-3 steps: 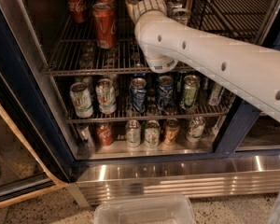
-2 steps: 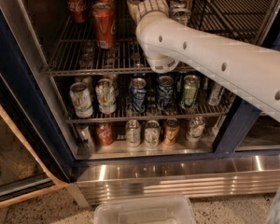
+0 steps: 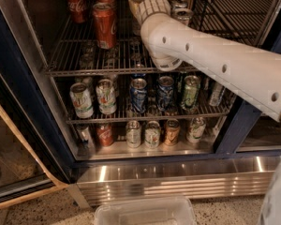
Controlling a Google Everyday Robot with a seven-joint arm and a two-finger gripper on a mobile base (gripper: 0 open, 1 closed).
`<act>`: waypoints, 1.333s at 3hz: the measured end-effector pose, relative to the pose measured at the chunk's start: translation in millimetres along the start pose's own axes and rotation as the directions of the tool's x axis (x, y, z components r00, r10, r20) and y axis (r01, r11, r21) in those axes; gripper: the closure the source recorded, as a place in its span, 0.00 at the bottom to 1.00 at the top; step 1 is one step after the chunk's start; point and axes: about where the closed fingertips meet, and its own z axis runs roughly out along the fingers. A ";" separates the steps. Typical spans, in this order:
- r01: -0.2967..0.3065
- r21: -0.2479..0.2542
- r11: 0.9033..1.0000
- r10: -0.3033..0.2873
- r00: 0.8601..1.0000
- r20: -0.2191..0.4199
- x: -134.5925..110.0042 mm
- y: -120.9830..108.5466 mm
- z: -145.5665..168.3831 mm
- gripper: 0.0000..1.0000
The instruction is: Pick water bottle from top shelf of fridge
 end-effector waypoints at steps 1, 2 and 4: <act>-0.001 -0.001 1.000 0.001 1.000 0.001 -0.1 0.1 0.3 0.55; -0.001 -0.001 1.000 0.001 1.000 0.001 -0.1 0.1 0.3 0.78; 0.006 -0.006 1.000 -0.006 1.000 0.016 -10.1 7.8 -7.4 1.00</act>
Offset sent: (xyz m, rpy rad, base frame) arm 0.0003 0.0002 0.0001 0.0008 -0.0007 0.0014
